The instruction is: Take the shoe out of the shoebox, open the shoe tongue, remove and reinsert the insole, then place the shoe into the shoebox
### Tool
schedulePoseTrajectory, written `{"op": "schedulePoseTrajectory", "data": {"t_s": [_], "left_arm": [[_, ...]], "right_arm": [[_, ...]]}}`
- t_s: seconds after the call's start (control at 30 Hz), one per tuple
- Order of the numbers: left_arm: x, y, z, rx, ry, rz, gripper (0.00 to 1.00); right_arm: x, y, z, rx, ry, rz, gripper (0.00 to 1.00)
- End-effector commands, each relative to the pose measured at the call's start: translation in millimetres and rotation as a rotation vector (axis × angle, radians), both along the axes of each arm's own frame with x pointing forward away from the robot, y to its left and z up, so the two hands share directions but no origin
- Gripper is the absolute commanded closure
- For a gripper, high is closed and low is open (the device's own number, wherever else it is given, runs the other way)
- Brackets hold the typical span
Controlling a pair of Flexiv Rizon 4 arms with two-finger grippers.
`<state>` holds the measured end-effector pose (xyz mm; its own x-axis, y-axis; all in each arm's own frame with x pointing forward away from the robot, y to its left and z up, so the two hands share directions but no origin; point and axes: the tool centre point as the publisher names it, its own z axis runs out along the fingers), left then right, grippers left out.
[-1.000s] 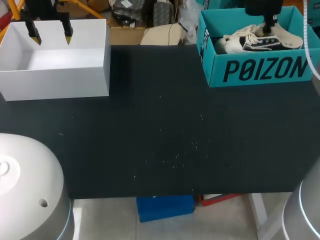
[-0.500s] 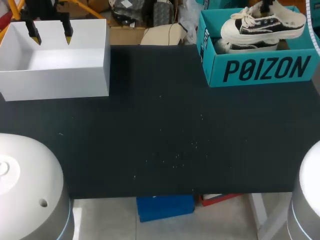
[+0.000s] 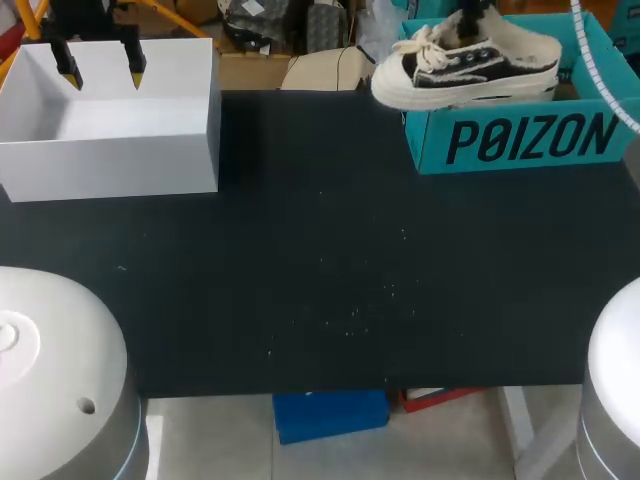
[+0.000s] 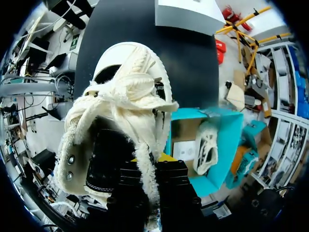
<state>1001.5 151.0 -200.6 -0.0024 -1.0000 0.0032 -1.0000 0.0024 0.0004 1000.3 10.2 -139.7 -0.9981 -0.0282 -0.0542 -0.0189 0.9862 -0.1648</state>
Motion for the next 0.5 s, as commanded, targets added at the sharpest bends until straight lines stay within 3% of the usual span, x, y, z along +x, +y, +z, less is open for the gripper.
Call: {"op": "schedulePoseTrajectory", "data": {"t_s": [0.03, 0.3, 0.5], "left_arm": [[-0.4, -0.6, 0.4, 0.002, 0.001, 0.001, 0.00], [-0.4, -0.6, 0.4, 0.002, 0.001, 0.001, 0.00], [-0.4, -0.6, 0.4, 0.002, 0.001, 0.001, 0.00]], "right_arm": [[-54.2, 54.3, -15.6, -0.011, -0.139, -0.003, 1.00], [-90.9, 147.6, -73.6, 0.043, -0.100, -0.039, 1.00], [-107.5, 185.8, -133.5, 0.012, -0.050, -0.030, 1.00]]}}
